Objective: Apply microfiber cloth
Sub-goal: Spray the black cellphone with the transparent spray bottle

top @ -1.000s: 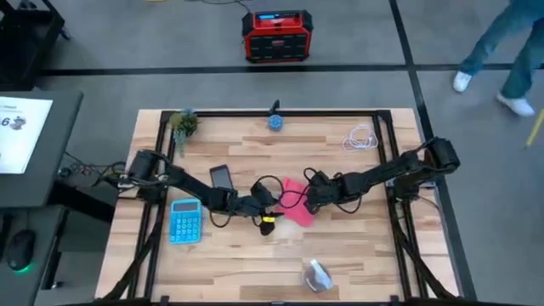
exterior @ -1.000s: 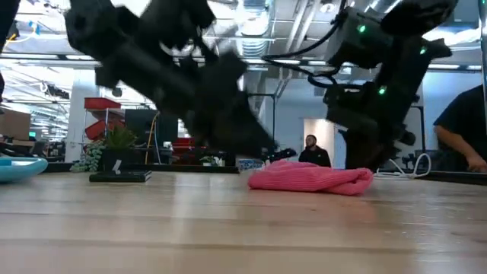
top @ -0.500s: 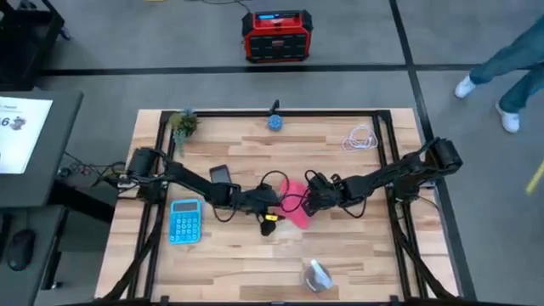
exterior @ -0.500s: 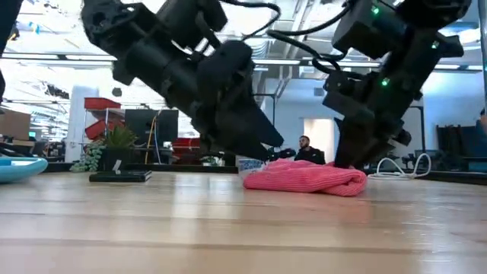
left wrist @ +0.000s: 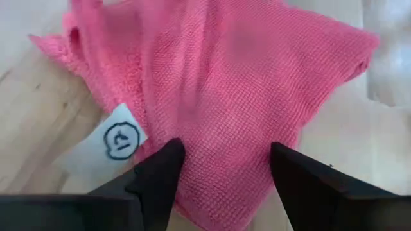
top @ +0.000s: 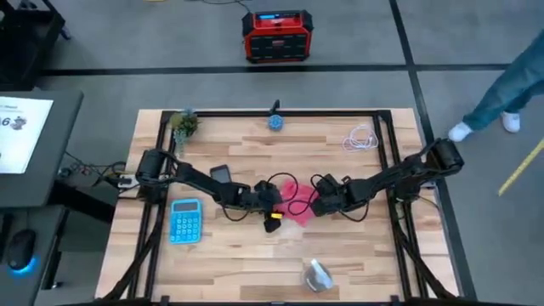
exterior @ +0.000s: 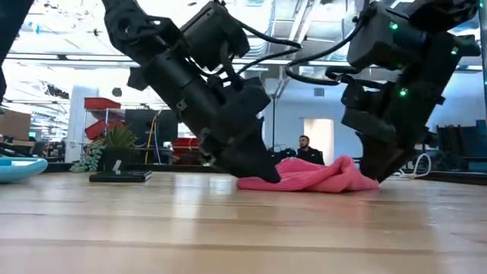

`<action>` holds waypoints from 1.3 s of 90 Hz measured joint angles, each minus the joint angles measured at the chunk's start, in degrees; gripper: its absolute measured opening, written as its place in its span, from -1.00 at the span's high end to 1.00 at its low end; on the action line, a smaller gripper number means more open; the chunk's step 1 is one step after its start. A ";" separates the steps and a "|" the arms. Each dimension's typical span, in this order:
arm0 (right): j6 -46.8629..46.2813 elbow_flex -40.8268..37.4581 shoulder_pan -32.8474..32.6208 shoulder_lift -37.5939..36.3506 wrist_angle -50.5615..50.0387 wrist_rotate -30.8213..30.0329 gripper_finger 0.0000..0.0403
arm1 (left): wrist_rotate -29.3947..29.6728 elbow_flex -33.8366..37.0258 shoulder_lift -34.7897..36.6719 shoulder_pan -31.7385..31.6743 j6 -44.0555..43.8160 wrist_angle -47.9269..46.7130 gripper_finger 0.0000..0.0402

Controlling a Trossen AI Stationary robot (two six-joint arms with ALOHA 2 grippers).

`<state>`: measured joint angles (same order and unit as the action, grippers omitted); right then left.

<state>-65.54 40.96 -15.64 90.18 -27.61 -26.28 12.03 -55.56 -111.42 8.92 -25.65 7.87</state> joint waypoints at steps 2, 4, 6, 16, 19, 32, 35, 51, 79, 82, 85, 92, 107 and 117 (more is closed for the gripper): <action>0.15 0.14 -0.54 -0.23 -0.24 -0.27 0.42 | 0.01 0.04 0.70 0.13 -0.09 -0.21 -0.09; 0.39 0.28 -1.17 -0.47 -0.36 -0.73 0.42 | 0.16 0.30 1.42 0.31 -0.13 -0.71 -0.09; 0.74 0.52 -1.77 -0.72 -0.44 -1.16 0.42 | 0.26 0.34 2.03 0.44 -0.20 -1.60 -0.09; 1.53 1.65 -4.27 -1.34 1.05 -4.68 0.42 | 0.54 0.34 4.24 1.10 -0.58 -1.23 -0.09; 1.54 1.70 -4.79 -1.41 1.99 -5.78 0.42 | 0.86 0.33 4.61 1.15 -0.52 -0.14 -0.09; 5.27 1.68 -5.12 -0.47 8.41 -7.50 0.42 | 1.72 0.22 3.82 0.88 0.09 1.99 -0.09; 7.47 1.68 -4.98 -0.14 11.16 -7.52 0.42 | 2.22 0.22 3.49 0.86 0.09 1.93 -0.09; 19.70 1.79 -3.69 0.08 21.86 -6.90 0.42 | 6.36 0.22 3.37 0.95 0.08 -0.12 -0.09; 21.90 -3.11 1.34 1.56 27.43 -0.91 0.42 | 10.26 0.20 3.41 0.12 -0.45 -7.44 -0.09; 21.88 -3.39 1.26 2.04 28.24 0.61 0.42 | 10.32 0.19 3.44 0.61 -0.61 -7.74 -0.09; 21.78 -3.71 0.89 2.28 28.76 2.19 0.42 | 10.32 0.18 3.46 1.21 -0.90 -8.12 -0.09; 20.66 -4.45 -0.49 2.44 27.10 3.88 0.42 | 10.29 0.18 3.99 2.73 -1.79 -9.30 -0.09; 18.97 -4.42 -4.84 0.11 23.41 4.08 0.42 | 17.08 0.17 8.29 6.78 -4.82 -16.02 -0.09; 18.62 -3.71 -6.96 -3.17 21.64 3.52 0.42 | 22.21 0.16 12.57 9.63 -7.44 -22.14 -0.09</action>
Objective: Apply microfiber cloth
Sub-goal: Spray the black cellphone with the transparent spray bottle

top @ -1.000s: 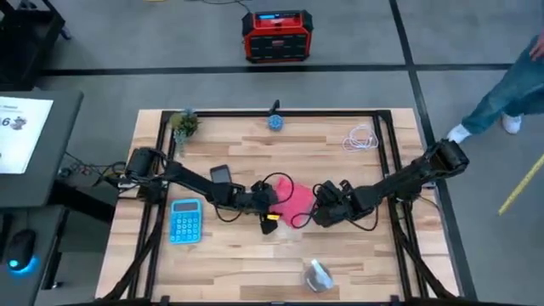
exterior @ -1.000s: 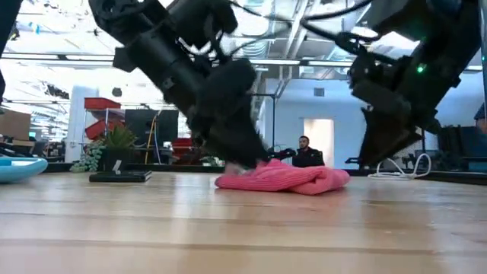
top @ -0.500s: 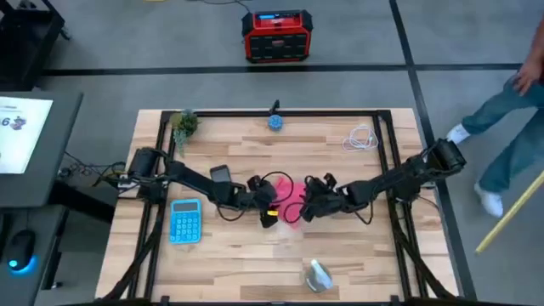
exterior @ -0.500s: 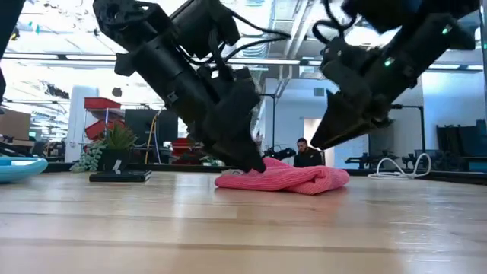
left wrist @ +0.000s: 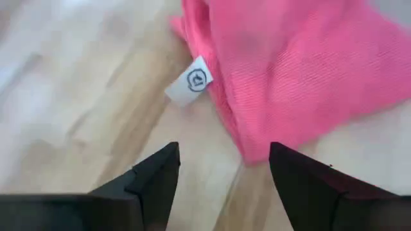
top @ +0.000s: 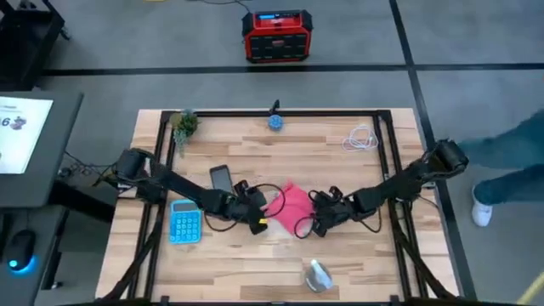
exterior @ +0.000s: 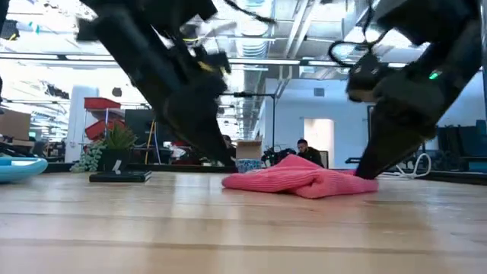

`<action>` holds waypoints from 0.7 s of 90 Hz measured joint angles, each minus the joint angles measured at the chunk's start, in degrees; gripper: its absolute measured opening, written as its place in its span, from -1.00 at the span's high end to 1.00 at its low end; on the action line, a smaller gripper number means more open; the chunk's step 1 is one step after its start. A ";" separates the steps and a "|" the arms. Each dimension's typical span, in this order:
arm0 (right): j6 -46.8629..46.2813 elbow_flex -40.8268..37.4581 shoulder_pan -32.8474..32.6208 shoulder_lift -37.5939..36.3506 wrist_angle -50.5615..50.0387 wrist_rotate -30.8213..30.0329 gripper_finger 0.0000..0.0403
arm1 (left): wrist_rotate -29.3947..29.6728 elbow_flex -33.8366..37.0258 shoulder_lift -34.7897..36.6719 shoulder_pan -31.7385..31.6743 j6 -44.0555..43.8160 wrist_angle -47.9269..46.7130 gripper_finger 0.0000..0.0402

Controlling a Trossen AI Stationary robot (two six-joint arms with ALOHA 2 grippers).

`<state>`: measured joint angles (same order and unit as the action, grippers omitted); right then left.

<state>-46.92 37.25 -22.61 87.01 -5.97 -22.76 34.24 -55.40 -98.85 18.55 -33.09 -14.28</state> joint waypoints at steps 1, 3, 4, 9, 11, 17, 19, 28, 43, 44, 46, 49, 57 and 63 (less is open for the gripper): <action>0.00 0.06 -0.22 -0.30 0.10 -0.19 0.42 | 0.46 0.00 0.42 0.25 -0.27 -0.66 -0.09; 0.00 0.13 -0.50 -0.93 0.35 -0.74 0.42 | 1.25 0.00 1.30 0.73 -0.81 -1.88 -0.09; 0.02 0.19 -0.63 -1.20 0.45 -1.02 0.42 | 1.72 0.00 1.70 0.97 -1.10 -2.46 -0.09; 0.33 0.34 -1.14 -2.30 1.39 -1.84 0.42 | 3.78 0.02 3.80 1.95 -2.80 -5.60 -0.09; 0.63 0.36 -1.15 -2.63 1.97 -1.99 0.42 | 4.55 0.04 4.67 2.28 -3.66 -7.28 -0.09; 0.96 0.38 -1.25 -3.40 4.13 -2.25 0.42 | 4.94 0.07 7.43 2.84 -6.79 -13.27 -0.09; 1.43 0.38 -1.22 -3.56 4.98 -2.36 0.42 | 4.78 0.07 8.24 2.90 -7.98 -15.37 -0.08; 4.72 0.40 -0.70 -3.30 10.53 -2.55 0.42 | 5.20 0.58 11.86 2.86 -13.43 -25.90 0.01; 10.52 0.40 1.92 -1.70 21.42 -0.35 0.42 | 5.71 6.16 18.99 1.90 -20.09 -31.69 0.23; 10.86 0.40 2.20 -1.56 22.11 0.10 0.42 | 5.68 6.70 19.48 1.81 -20.38 -31.71 0.25; 11.49 0.40 2.68 -1.38 23.49 1.04 0.42 | 5.37 7.89 20.39 1.58 -21.13 -31.79 0.28; 12.41 0.40 3.32 -1.19 25.12 2.20 0.42 | 4.43 9.62 21.81 1.05 -22.48 -31.96 0.32; 12.94 1.22 5.74 -0.68 26.37 4.96 0.42 | 1.67 14.51 25.48 -1.41 -27.04 -33.05 0.42; 13.64 1.88 7.55 -0.59 26.10 5.77 0.42 | 0.54 18.42 27.76 -3.90 -30.34 -32.14 0.49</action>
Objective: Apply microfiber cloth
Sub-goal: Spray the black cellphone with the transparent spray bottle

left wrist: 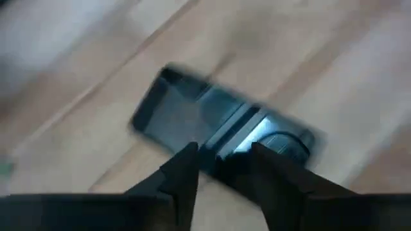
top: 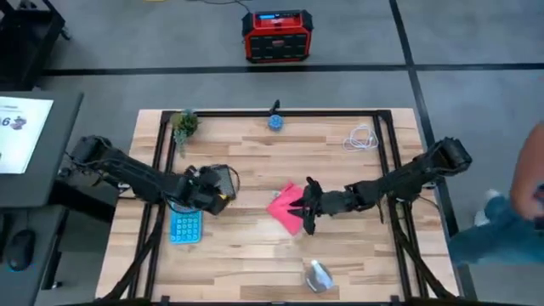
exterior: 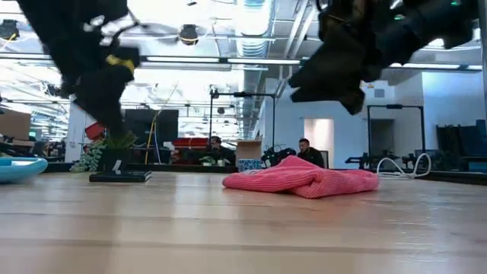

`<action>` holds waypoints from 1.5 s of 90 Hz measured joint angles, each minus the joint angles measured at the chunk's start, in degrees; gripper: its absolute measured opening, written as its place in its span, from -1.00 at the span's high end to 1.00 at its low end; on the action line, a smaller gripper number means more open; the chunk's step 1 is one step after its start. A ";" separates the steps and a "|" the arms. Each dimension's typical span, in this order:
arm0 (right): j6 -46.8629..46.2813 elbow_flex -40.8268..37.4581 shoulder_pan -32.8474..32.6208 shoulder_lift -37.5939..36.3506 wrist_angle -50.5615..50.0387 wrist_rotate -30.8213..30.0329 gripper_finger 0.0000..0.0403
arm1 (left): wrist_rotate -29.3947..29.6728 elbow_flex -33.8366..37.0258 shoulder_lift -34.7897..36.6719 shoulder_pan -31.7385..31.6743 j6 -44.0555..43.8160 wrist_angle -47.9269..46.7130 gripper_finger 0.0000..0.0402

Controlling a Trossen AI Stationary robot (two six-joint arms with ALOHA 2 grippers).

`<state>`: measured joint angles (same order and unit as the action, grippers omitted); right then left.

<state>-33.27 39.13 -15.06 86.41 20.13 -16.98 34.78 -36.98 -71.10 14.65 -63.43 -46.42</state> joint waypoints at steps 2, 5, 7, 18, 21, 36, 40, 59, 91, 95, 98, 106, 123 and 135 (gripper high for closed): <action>0.42 0.33 0.66 0.15 -0.14 0.40 0.42 | -0.59 1.19 0.56 -0.92 -0.72 0.47 0.51; 0.78 1.01 1.56 0.64 0.28 0.56 0.42 | -1.40 2.84 1.19 -2.39 -1.18 1.39 0.54; 1.03 1.47 2.24 0.94 0.53 0.76 0.42 | -2.08 3.88 1.42 -3.41 -1.29 2.14 0.57; 1.58 3.15 5.81 2.14 -0.45 3.05 0.42 | -5.74 9.37 0.87 -8.55 0.36 11.19 0.70; 1.06 3.86 6.68 2.85 -0.35 3.10 0.42 | -6.73 10.57 0.15 -9.61 1.98 15.63 0.74; -5.85 6.70 11.07 4.85 -7.59 2.42 0.42 | -8.33 12.61 -4.55 -11.90 10.61 36.54 0.89; -6.23 6.67 11.89 4.94 -9.95 2.25 0.42 | -9.10 12.13 -5.74 -12.14 13.50 40.40 0.92; -7.24 7.21 15.76 9.40 -4.58 8.79 0.42 | -9.27 6.48 -6.50 -10.15 19.79 39.80 0.99; -2.87 19.65 22.65 25.90 -1.24 21.29 0.40 | -13.59 8.80 -8.87 -4.91 13.64 35.03 1.00; -2.18 22.42 23.20 27.53 -3.87 22.38 0.37 | -11.71 9.03 -9.89 -5.17 13.37 35.97 1.00; -1.80 24.46 23.69 28.76 -6.00 23.14 0.34 | -10.57 9.04 -10.77 -5.44 13.85 36.99 1.00; -0.82 29.00 24.79 31.10 -11.18 24.94 0.25 | -8.77 9.30 -13.66 -6.92 16.75 41.14 1.00; -0.39 33.86 26.47 35.78 -15.12 31.07 0.01 | -5.43 9.26 -19.33 -8.85 20.64 51.09 1.00; -2.64 34.93 27.57 38.12 -14.28 35.91 -0.09 | -3.31 9.54 -20.85 -9.22 22.35 56.24 1.00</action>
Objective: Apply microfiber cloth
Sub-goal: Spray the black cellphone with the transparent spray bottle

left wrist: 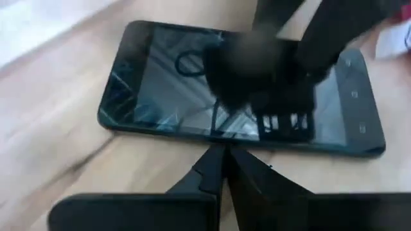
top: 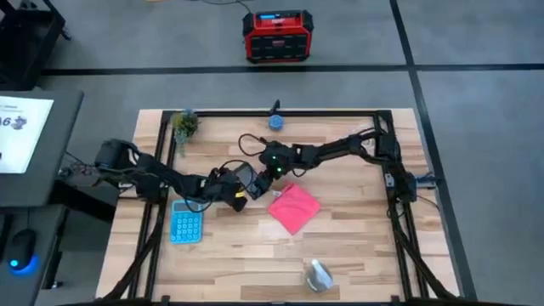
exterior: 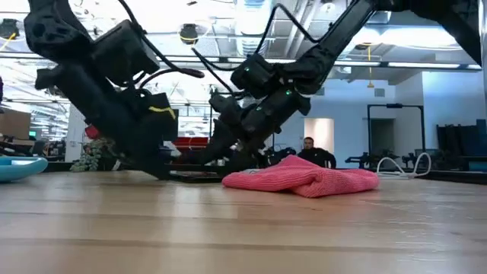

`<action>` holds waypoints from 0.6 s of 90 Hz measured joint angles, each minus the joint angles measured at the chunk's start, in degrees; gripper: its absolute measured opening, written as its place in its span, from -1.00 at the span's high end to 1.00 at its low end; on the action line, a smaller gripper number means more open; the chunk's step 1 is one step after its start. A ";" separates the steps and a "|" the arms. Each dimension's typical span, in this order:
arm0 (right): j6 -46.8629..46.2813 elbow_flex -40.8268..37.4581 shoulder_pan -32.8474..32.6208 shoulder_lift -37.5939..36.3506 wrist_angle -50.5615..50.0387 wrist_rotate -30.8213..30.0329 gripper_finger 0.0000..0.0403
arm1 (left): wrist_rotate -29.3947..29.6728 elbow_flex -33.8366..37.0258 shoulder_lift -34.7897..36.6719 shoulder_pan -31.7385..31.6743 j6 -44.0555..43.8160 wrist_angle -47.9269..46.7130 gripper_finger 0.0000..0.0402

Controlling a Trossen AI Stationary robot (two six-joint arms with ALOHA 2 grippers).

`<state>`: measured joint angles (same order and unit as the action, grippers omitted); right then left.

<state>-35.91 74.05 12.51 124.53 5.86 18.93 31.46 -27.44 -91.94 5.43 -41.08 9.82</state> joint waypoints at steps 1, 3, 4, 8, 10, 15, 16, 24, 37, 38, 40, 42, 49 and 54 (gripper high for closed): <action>-0.10 0.06 0.10 0.16 0.00 0.35 -0.09 | 0.01 0.01 0.00 -0.08 0.17 0.16 1.00; -0.37 0.07 0.19 0.53 0.10 0.90 -0.10 | 0.00 0.02 0.00 -0.24 0.44 0.42 1.00; -0.53 0.07 0.20 0.71 0.22 1.13 -0.10 | -0.01 0.02 -0.01 -0.33 0.53 0.55 1.00; -0.97 0.03 0.20 0.91 0.46 1.49 -0.11 | -0.09 -0.01 -0.04 -0.76 0.78 1.01 1.00; -0.97 0.05 0.20 0.94 0.48 1.54 -0.11 | -0.19 -0.03 -0.04 -0.99 0.92 1.20 1.00; -1.02 0.02 0.19 1.02 0.77 1.67 -0.10 | -0.33 -0.04 -0.04 -1.40 1.68 1.56 1.00; -1.05 0.01 0.18 1.04 0.92 1.73 -0.10 | -0.33 -0.06 -0.04 -1.47 1.94 1.64 1.00; -1.12 -0.06 -0.02 0.74 2.13 2.00 -0.07 | -0.23 -0.08 -0.10 -1.76 3.12 2.47 1.00; -1.14 -0.10 -0.55 0.50 3.10 1.43 0.06 | 0.11 -0.09 -0.24 -1.86 4.87 3.66 1.00; -1.14 -0.10 -0.60 0.50 3.13 1.38 0.08 | 0.11 -0.09 -0.24 -1.86 4.90 3.69 1.00; -1.13 -0.10 -0.65 0.43 3.16 1.31 0.13 | 0.14 -0.09 -0.24 -1.86 4.92 3.69 1.00; -1.11 -0.10 -0.68 0.30 3.06 1.30 0.18 | 0.16 -0.09 -0.24 -1.86 4.92 3.66 1.00; -1.26 -0.12 -0.92 0.23 2.65 1.24 0.43 | 0.10 -0.09 0.30 -1.86 5.01 2.93 1.00; -1.34 -0.07 -1.15 0.12 2.89 1.07 0.64 | -0.06 -0.09 0.97 -1.61 5.03 2.11 1.00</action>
<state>-37.26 73.98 11.36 124.65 8.75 19.99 31.41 -27.53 -90.97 3.82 -36.05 11.93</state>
